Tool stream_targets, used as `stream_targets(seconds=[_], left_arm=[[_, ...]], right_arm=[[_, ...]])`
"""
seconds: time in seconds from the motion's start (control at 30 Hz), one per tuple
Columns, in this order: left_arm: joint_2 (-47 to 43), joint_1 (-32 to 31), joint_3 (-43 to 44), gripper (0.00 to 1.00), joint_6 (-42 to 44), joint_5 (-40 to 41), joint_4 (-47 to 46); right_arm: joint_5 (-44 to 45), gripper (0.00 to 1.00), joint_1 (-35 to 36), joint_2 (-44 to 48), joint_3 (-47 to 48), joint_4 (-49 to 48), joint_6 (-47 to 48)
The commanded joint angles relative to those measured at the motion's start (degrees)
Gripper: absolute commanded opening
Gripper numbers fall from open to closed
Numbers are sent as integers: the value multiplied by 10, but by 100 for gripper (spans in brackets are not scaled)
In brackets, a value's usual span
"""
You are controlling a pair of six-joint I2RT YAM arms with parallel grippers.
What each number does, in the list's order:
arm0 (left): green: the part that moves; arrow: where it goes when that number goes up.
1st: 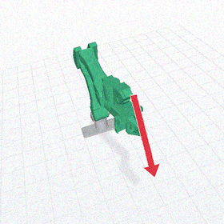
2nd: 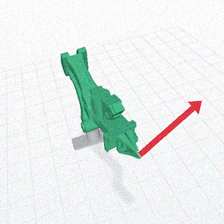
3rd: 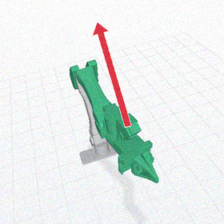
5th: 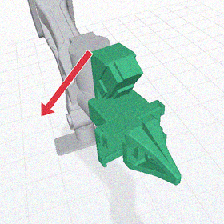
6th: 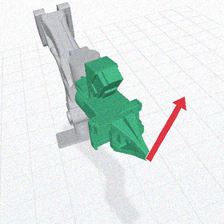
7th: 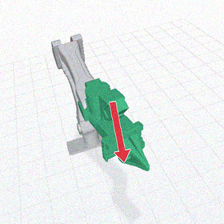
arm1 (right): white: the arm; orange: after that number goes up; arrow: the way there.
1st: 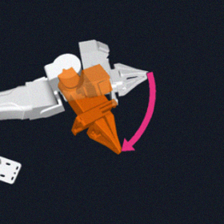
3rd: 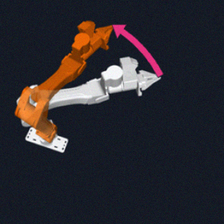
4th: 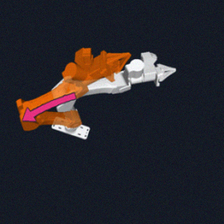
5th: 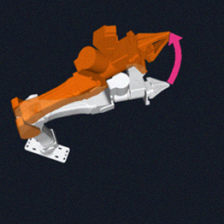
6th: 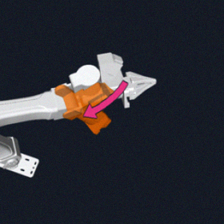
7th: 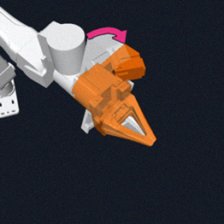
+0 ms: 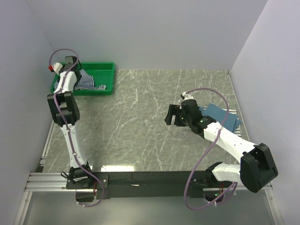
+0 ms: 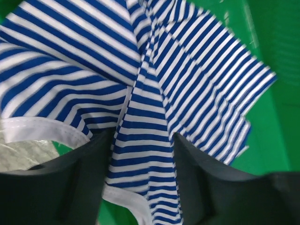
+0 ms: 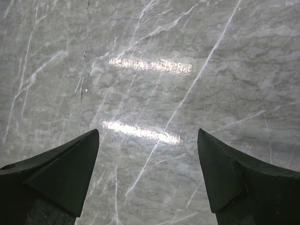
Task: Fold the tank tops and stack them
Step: Grab the tank top from the pile
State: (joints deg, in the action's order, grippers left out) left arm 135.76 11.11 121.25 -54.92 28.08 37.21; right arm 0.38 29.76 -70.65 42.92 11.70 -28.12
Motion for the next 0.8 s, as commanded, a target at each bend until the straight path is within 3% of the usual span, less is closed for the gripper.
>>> stream_targets(seconds=[0.0,0.03,0.1,0.13,0.2,0.6,0.77], left_arm=[[0,-1,22,58,4,-9,-6],[0,0,17,53,3,-12,-17],[-1,-1,10,32,-3,-23,-25],[-2,-1,8,13,-3,-30,-34],[-15,-1,9,0,-1,-46,-44],[-170,-8,70,0,68,-163,-164],[-256,-66,97,0,111,-195,-197]], right_arm=[[3,91,2,0,-5,-19,15],[6,91,2,-1,-6,-19,15],[6,91,2,-3,-9,-20,14],[4,91,3,-3,-12,-21,14],[5,91,2,-3,-15,-24,14],[1,91,3,-3,-17,-39,12],[9,91,2,3,-12,-41,12]])
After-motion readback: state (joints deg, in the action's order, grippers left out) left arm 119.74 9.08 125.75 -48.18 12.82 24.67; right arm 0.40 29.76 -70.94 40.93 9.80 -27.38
